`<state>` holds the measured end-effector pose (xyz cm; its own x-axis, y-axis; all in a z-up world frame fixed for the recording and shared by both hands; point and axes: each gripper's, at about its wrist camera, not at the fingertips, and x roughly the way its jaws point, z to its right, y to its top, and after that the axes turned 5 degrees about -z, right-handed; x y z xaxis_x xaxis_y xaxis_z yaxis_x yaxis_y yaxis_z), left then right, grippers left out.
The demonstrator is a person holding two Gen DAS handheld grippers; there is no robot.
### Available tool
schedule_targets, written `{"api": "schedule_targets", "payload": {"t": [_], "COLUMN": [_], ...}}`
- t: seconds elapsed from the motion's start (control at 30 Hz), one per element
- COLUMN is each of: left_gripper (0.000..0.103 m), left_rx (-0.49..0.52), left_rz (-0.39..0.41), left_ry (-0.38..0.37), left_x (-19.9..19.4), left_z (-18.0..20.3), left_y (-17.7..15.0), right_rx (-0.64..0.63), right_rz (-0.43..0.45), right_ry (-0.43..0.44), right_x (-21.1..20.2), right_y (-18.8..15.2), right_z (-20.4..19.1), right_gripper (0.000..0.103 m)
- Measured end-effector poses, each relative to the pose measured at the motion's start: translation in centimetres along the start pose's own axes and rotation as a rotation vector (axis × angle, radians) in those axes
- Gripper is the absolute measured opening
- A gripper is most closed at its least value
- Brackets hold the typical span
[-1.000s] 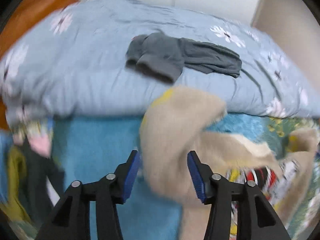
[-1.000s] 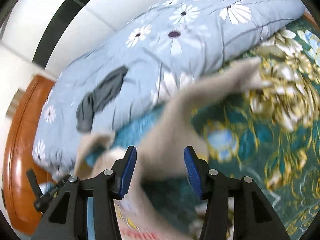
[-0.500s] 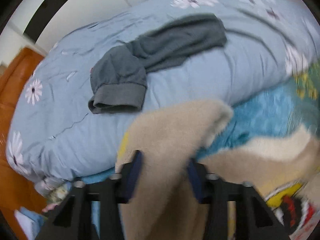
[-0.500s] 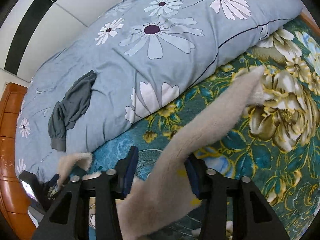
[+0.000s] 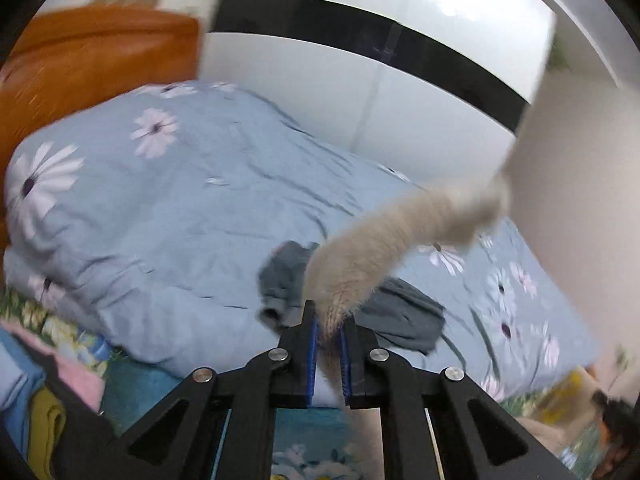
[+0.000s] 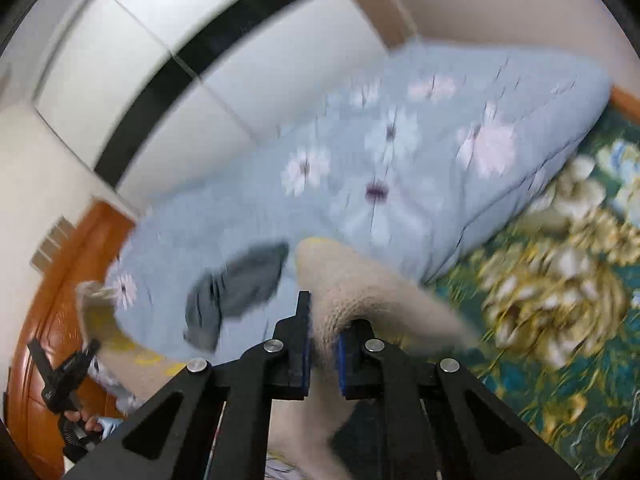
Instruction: Fold clothes
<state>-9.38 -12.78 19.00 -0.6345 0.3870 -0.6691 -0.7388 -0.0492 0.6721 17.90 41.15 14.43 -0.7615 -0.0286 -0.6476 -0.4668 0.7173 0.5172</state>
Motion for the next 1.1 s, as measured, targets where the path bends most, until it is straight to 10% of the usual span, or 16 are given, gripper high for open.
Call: {"api": "schedule_targets", "payload": {"t": [0.37,0.53,0.67,0.8,0.97,1.1], "left_gripper": [0.011,0.019,0.042,0.055,0.055,0.053], "left_rx": [-0.32,-0.375,-0.347,-0.297,-0.154,-0.173], "left_rz": [-0.368,-0.367,-0.361,-0.452,-0.643,-0.691], "left_ry": [0.174,0.105,0.008,-0.128,-0.158,-0.158], "left_x": [12.5,11.9,9.8,8.6,10.3,10.7], "left_z": [-11.1,-11.0,-9.3,-6.6,-1.6,-0.2], "left_y": [-11.7,-12.7,-14.3,-18.8,-25.7,-28.3], "right_rx": [0.267,0.227,0.192,0.165,0.114,0.145], "right_rz": [-0.237,-0.229,-0.185,-0.261,-0.473,-0.473], "right_ry": [-0.17,-0.136,-0.108,-0.037,-0.055,-0.061], "right_x": [8.2,7.7,5.6,5.0,8.3,8.7], "right_y": [-6.6,-6.0,-6.9,-11.3,-18.3,-21.0], "right_z": [11.3,10.9,10.1,9.8,9.2,8.9], "right_gripper": [0.01,0.014,0.05,0.051,0.051,0.051]}}
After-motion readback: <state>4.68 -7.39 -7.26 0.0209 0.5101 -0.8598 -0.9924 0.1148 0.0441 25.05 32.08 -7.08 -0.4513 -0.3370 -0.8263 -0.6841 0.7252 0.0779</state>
